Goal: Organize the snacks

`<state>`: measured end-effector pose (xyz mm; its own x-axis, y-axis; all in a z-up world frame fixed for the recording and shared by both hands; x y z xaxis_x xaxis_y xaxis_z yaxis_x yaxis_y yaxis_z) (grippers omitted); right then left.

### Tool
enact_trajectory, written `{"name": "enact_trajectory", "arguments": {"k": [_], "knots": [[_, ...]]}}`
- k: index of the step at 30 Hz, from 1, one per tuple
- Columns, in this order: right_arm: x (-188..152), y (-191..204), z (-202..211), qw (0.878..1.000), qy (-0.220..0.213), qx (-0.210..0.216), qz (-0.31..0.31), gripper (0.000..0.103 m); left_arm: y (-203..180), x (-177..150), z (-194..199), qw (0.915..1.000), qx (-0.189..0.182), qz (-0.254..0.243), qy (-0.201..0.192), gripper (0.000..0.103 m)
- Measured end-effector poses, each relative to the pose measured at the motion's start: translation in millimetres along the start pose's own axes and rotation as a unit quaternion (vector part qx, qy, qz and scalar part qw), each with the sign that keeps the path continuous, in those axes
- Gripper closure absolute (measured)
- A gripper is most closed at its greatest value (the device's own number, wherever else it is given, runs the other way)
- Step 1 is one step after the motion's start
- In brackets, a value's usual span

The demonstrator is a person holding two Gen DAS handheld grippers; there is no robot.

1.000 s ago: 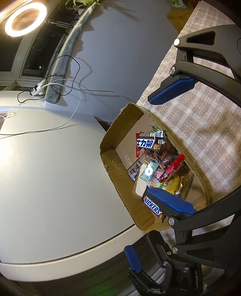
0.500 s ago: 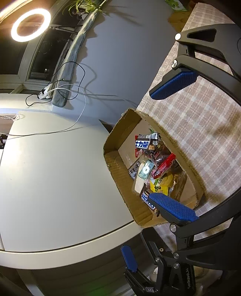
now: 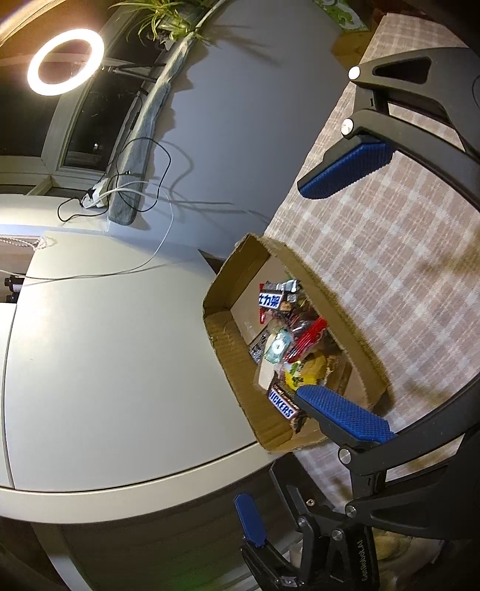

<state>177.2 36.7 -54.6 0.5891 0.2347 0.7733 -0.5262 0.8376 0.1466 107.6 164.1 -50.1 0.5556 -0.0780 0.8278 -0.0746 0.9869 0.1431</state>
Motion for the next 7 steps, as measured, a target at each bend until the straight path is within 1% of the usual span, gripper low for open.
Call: {"name": "enact_trajectory", "arguments": {"k": [7], "knots": [[-21.8,-22.8,17.1,1.0,0.003,-0.016,-0.011,0.0,-15.4,-7.4,11.0,1.0,-0.004,-0.006,0.002,0.021]]}}
Point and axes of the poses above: each gripper's, at about its wrist camera, not at the fingertips, and z roughly against the way its jaws point, y to its left, x to its top, the point moved 9 cm from there along -z, roughly the way its jaws point, and after that the axes turned 15 degrees about -z, right-handed, at the moved point
